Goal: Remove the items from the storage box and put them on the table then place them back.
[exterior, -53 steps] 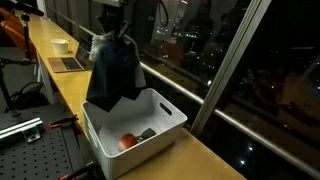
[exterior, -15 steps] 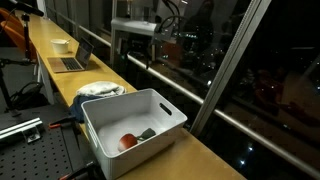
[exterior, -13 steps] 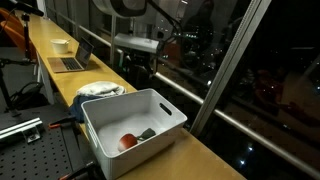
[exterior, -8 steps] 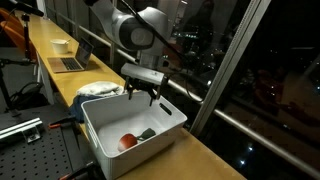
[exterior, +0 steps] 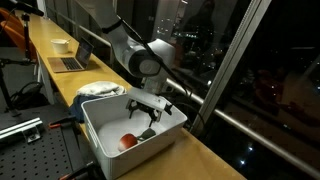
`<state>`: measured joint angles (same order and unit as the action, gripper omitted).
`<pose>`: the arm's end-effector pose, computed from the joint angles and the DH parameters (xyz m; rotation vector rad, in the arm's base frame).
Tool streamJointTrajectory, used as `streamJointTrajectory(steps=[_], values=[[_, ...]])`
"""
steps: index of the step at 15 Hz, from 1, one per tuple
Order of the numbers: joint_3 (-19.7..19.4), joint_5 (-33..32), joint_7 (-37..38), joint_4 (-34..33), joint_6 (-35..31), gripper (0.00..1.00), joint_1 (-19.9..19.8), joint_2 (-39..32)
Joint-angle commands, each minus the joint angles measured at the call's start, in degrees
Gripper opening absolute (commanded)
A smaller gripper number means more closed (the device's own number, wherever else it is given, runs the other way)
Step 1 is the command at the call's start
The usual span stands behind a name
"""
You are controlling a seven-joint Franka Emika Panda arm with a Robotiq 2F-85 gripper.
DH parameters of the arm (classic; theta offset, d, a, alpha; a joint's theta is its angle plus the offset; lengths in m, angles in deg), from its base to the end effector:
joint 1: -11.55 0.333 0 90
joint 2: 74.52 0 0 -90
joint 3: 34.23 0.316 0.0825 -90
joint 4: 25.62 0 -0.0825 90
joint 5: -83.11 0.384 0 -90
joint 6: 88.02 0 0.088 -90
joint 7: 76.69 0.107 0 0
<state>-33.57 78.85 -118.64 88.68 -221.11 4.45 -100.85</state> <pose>0.5908 -0.0682 0.2175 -2.9467 -1.0312 0.2166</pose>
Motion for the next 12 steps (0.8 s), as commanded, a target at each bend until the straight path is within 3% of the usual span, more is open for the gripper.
streamJointTrajectory(steps=[1,12], values=[[0.25,0.04,-1.4,-1.39,-0.79,1.0,-2.0,-3.07],[0.3,-0.48,-0.98,-1.46,-1.86,0.98,-4.19,-9.13]])
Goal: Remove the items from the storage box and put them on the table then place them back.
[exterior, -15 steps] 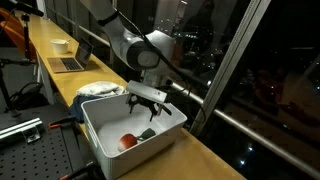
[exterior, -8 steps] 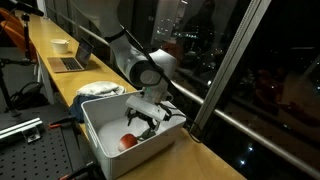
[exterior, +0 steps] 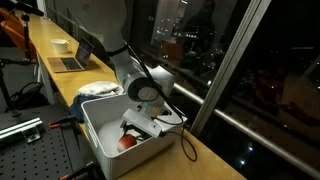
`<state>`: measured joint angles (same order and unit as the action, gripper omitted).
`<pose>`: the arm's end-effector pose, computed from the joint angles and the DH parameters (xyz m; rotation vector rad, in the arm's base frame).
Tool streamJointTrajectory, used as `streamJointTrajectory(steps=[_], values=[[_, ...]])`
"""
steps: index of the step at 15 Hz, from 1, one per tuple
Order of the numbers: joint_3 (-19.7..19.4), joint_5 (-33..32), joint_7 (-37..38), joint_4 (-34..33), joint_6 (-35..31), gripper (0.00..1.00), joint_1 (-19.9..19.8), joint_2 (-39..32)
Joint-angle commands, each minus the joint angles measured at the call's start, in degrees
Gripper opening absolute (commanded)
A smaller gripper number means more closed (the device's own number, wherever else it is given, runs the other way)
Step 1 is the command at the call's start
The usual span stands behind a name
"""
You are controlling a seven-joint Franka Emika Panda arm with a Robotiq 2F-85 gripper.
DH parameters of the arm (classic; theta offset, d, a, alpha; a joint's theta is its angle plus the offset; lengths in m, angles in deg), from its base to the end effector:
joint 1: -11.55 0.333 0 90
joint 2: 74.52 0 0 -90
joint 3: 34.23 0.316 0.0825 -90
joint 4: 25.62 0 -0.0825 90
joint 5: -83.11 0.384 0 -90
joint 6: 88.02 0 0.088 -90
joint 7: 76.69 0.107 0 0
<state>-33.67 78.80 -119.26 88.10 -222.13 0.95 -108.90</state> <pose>0.5700 -0.1020 0.1397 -2.9014 -0.9386 0.3633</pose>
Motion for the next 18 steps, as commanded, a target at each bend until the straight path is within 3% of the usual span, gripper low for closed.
streamJointTrajectory(steps=[1,3,6,12,18], values=[[0.43,-0.36,-0.27,-0.99,-0.79,0.74,-0.71,-1.32],[0.5,-0.15,-0.15,-1.24,-0.53,0.69,-0.78,-1.76],[0.53,-0.22,0.37,-1.1,-0.02,0.43,-0.43,-1.19],[2.21,1.06,-0.03,-0.09,1.07,0.02,-0.34,2.28],[5.33,3.61,-0.41,2.34,4.65,0.03,1.27,13.29]])
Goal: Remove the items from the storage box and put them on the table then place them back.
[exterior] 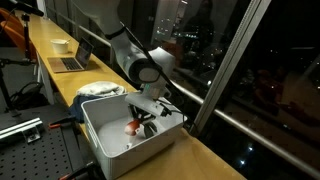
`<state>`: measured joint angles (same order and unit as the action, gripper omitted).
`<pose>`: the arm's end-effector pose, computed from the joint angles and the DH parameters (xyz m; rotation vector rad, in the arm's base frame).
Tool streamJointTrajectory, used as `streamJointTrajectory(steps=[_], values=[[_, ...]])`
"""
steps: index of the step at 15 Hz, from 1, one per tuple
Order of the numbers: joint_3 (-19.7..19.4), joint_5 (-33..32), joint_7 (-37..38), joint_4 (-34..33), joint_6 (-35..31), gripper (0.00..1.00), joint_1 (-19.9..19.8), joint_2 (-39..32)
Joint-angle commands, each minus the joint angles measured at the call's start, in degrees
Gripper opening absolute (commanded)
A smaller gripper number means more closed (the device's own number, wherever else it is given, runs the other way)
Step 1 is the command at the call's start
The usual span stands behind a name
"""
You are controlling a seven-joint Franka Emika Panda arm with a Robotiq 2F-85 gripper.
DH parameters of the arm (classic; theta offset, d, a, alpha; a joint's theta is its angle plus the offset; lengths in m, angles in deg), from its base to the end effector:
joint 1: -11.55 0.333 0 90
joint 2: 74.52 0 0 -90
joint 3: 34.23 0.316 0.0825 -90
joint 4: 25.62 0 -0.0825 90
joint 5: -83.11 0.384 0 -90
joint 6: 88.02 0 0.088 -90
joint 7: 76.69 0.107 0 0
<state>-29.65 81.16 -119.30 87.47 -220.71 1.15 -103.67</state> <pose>0.5924 -0.0617 0.1965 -2.8863 -0.9892 0.2193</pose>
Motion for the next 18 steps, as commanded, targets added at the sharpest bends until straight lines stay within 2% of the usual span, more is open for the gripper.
streamJointTrajectory(steps=[1,7,12,15,18], values=[[1.53,0.67,0.07,3.44,3.63,0.03,2.16,10.41],[3.9,-2.26,1.25,1.79,11.16,0.03,11.18,21.73],[8.13,-2.17,3.35,-1.17,18.51,0.03,19.46,25.14],[8.68,-1.01,1.86,-1.59,19.39,0.03,21.21,25.44],[8.14,0.91,-0.32,-0.15,18.93,0.03,20.93,25.91]])
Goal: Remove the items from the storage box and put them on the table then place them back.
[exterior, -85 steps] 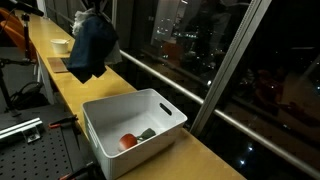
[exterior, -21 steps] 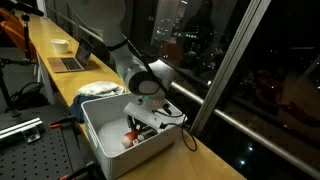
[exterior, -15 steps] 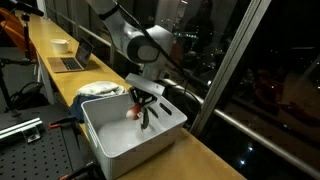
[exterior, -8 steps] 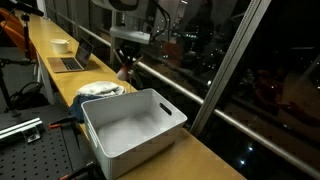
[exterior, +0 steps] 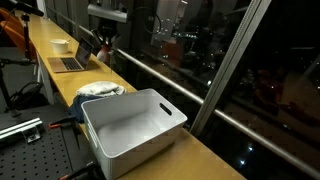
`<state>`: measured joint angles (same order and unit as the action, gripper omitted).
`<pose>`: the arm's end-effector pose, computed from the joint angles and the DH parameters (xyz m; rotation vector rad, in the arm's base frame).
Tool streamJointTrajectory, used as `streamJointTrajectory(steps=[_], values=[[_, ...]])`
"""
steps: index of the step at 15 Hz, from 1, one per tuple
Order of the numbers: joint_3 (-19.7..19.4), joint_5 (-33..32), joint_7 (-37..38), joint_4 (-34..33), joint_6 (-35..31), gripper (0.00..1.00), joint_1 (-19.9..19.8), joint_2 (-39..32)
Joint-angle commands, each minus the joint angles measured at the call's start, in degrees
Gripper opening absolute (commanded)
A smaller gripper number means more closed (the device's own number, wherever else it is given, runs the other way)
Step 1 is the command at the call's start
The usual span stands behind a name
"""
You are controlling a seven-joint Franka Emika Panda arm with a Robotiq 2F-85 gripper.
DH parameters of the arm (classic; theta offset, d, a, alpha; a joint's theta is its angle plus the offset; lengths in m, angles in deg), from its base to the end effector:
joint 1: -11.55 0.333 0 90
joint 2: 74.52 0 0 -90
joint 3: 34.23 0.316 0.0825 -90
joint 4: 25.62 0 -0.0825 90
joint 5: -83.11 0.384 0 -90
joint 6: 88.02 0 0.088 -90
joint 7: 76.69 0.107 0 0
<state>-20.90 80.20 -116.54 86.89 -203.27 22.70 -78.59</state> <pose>0.5212 0.2318 0.4364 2.6188 1.6870 -0.0387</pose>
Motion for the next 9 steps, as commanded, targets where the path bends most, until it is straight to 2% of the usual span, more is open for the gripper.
streamJointTrajectory(steps=[1,5,6,7,8,9], values=[[-0.73,2.32,-3.66,0.91,1.19,0.03,-0.79,0.71],[-0.88,3.96,-5.45,2.04,0.98,0.04,-0.94,0.62],[-0.86,4.27,-5.7,2.19,0.95,0.1,-0.9,0.49],[-0.81,4.42,-5.88,2.33,0.94,0.22,-0.83,0.41],[-0.72,4.31,-5.74,2.26,1.02,0.38,-0.68,0.24],[-0.67,4.23,-5.74,2.13,1.08,0.43,-0.59,0.05]])
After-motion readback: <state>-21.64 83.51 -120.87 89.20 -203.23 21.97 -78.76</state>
